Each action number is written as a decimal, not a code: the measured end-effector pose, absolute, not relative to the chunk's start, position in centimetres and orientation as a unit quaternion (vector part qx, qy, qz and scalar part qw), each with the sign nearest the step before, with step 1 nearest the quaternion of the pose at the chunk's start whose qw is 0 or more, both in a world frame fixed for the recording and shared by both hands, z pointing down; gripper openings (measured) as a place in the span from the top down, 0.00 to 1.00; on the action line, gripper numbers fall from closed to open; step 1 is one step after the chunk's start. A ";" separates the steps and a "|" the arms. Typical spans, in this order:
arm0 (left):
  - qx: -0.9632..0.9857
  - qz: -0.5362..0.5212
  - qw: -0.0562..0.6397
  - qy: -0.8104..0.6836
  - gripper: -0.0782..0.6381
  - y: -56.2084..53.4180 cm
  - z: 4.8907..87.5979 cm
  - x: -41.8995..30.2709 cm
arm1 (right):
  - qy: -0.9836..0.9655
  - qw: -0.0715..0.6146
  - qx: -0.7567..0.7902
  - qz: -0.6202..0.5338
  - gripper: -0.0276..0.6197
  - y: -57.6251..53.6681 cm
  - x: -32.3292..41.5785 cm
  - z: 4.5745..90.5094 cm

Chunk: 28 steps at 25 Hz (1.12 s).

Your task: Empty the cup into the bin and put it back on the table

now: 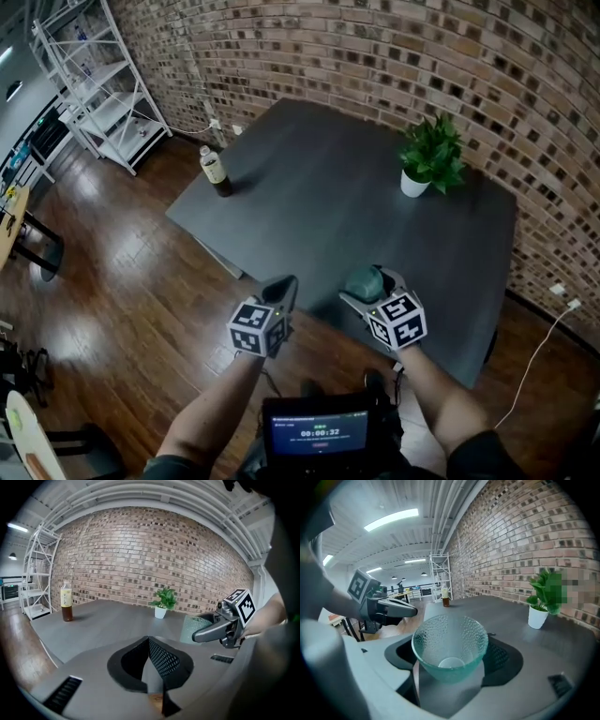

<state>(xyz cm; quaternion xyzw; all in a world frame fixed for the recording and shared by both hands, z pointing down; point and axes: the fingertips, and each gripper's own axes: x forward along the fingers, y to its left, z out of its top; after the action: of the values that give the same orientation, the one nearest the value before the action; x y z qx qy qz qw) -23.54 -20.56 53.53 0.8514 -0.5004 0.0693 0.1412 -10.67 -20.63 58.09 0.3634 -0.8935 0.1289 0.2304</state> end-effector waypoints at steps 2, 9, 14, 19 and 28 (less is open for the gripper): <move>0.856 0.074 0.142 -0.492 0.90 -21.0 54.4 -23.2 | -0.891 0.238 0.364 0.130 0.35 -21.5 -11.1 59.7; 0.857 0.088 0.125 -0.492 0.90 -23.9 56.1 -22.9 | -0.884 0.265 0.363 0.129 0.35 -24.2 -12.3 62.5; 0.844 0.106 0.136 -0.508 0.90 -25.7 57.6 -23.1 | -0.881 0.288 0.354 0.127 0.35 -26.0 -13.1 63.4; 0.844 0.112 0.147 -0.503 0.90 -26.8 58.5 -22.6 | -0.881 0.306 0.341 0.118 0.35 -27.3 -13.8 64.5; 0.839 0.117 0.161 -0.506 0.90 -28.1 59.5 -23.2 | -0.890 0.305 0.323 0.107 0.34 -28.3 -14.6 65.8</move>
<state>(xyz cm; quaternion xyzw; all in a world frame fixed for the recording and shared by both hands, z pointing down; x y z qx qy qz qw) -23.20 -28.06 59.46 0.8391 -0.5063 0.1166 0.1612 -14.62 -28.30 65.77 0.3231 -0.8897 0.1066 0.3045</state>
